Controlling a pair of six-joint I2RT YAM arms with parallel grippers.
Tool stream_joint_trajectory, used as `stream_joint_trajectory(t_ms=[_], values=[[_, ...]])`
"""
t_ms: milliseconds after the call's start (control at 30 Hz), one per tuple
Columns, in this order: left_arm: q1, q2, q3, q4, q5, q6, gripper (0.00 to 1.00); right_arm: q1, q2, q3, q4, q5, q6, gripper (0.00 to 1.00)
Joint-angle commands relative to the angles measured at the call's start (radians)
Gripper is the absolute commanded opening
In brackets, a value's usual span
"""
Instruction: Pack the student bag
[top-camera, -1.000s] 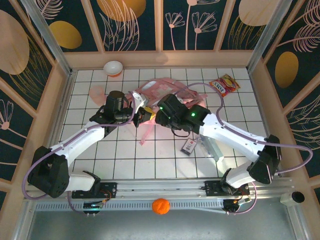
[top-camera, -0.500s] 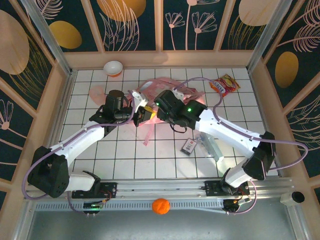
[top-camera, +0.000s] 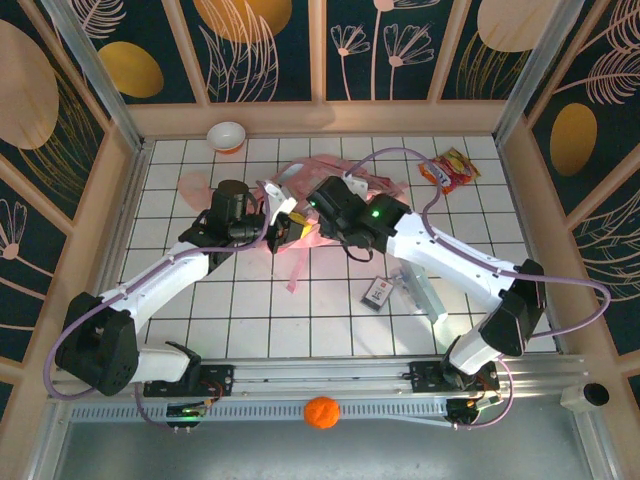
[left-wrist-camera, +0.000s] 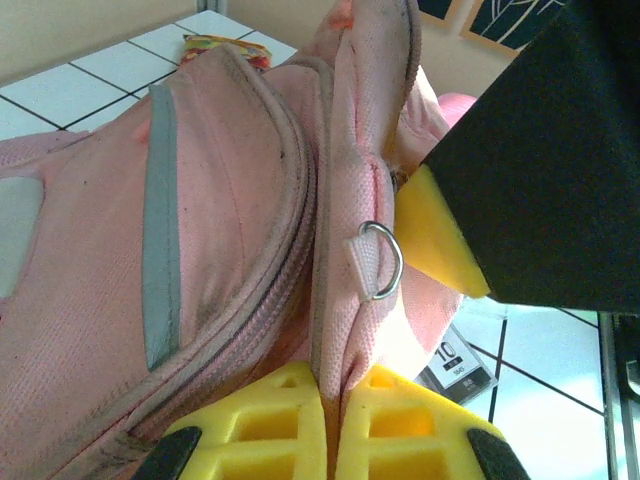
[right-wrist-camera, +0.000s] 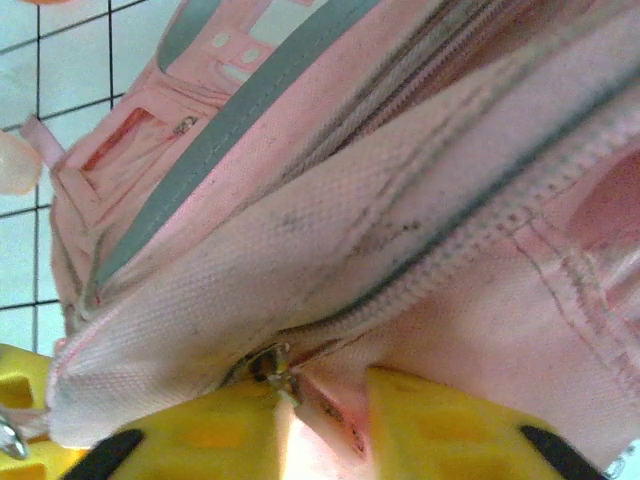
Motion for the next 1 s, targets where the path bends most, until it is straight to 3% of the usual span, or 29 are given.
stream_joint_trajectory(t_ms=[0,67,200,333,400,600,733,967], values=[[-0.003,-0.026,0.039,0.034,0.078,-0.005,0.0,-0.035,0.024,0.03,0.001,0.083,-0.052,0.35],[-0.003,-0.029,0.037,0.036,0.081,-0.004,0.0,-0.048,0.027,0.014,0.022,0.057,-0.099,0.35],[-0.002,-0.034,0.041,0.006,0.058,0.026,0.0,-0.067,0.024,-0.013,0.071,-0.026,-0.254,0.15],[-0.002,-0.039,0.047,-0.077,0.003,0.129,0.0,-0.075,-0.017,-0.045,0.085,-0.103,-0.366,0.04],[-0.002,-0.039,0.042,-0.117,-0.027,0.198,0.0,-0.096,-0.054,-0.086,0.107,-0.207,-0.414,0.01],[0.038,-0.042,0.02,-0.198,-0.058,0.33,0.0,-0.182,-0.178,-0.226,0.092,-0.384,-0.496,0.0],[0.054,-0.051,0.011,-0.233,-0.037,0.403,0.0,-0.228,-0.212,-0.286,0.063,-0.433,-0.564,0.0],[0.057,-0.063,0.005,-0.266,-0.055,0.461,0.0,-0.218,-0.206,-0.346,0.133,-0.547,-0.587,0.0]])
